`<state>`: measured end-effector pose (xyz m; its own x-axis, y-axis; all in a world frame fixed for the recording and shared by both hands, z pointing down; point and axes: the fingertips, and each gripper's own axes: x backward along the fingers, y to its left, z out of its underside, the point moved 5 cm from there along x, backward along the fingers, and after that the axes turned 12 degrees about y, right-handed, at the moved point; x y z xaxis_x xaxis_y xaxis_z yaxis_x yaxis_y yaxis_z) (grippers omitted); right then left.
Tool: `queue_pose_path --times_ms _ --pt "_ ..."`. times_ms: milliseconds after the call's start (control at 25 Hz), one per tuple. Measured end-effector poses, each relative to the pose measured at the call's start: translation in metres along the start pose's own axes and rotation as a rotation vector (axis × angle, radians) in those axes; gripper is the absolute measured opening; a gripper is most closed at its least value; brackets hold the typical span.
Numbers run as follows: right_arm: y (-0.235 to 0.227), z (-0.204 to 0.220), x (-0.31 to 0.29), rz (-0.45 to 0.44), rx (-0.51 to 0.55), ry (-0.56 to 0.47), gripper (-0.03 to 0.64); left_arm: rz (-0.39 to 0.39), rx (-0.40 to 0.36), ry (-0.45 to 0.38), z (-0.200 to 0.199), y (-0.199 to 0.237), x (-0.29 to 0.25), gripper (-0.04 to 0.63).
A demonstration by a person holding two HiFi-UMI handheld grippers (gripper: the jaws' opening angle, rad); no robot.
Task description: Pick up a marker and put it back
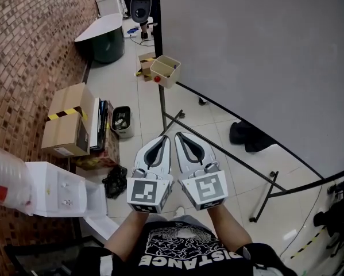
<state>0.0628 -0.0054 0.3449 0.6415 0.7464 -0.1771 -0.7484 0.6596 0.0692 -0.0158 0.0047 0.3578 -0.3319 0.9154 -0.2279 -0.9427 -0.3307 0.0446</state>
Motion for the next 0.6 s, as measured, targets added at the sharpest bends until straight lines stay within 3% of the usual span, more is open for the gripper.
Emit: queue_pose_path --times_ms 600 --pt "-0.030 -0.002 -0.051 -0.021 -0.002 0.002 0.000 -0.020 0.010 -0.014 -0.008 0.027 -0.050 0.006"
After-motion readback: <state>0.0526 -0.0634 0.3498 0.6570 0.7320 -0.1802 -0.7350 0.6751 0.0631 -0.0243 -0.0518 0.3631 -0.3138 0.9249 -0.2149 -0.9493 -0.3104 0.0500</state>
